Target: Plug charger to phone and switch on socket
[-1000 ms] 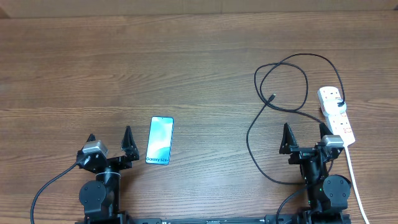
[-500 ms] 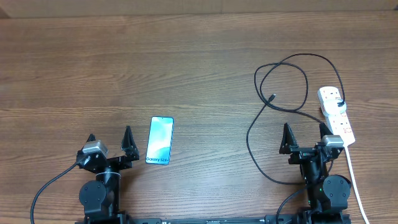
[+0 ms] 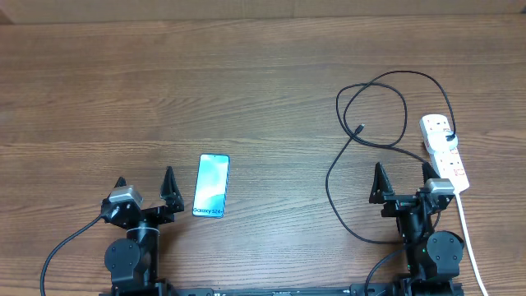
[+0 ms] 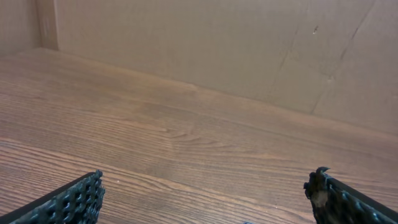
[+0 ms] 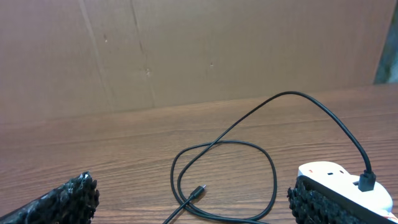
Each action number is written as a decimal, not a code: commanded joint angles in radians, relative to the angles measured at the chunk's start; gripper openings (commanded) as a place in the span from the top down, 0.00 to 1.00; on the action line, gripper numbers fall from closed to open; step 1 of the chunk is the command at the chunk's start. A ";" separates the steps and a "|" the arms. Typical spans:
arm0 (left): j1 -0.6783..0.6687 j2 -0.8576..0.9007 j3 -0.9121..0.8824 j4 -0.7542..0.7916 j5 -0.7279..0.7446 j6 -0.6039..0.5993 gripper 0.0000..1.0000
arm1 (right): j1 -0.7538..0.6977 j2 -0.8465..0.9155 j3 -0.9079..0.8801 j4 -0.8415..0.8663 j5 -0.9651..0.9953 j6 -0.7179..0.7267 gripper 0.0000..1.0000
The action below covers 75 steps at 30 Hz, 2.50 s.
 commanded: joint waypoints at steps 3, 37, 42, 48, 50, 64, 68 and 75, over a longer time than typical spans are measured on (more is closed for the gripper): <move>0.005 -0.011 -0.006 0.003 0.011 0.022 0.00 | -0.007 -0.012 -0.010 0.005 0.007 -0.004 0.00; 0.005 0.477 0.468 -0.211 0.343 0.095 0.00 | -0.007 -0.012 -0.010 0.005 0.007 -0.004 0.00; 0.002 0.645 0.716 -0.422 0.344 0.059 0.00 | -0.007 -0.012 -0.010 0.005 0.006 -0.004 0.00; -0.037 0.828 0.973 -0.663 0.325 0.060 0.00 | -0.007 -0.012 -0.010 0.005 0.006 -0.004 0.00; -0.059 0.879 1.030 -0.697 0.320 0.060 0.00 | -0.007 -0.012 -0.010 0.005 0.006 -0.004 0.00; -0.140 1.093 1.099 -0.668 0.419 0.008 0.01 | -0.007 -0.012 -0.010 0.005 0.006 -0.004 0.00; -0.140 1.116 1.099 -0.671 0.404 0.030 0.00 | -0.007 -0.012 -0.010 0.005 0.006 -0.004 0.00; -0.140 1.146 1.104 -0.685 0.352 0.026 0.00 | -0.007 -0.012 -0.010 0.005 0.007 -0.004 0.00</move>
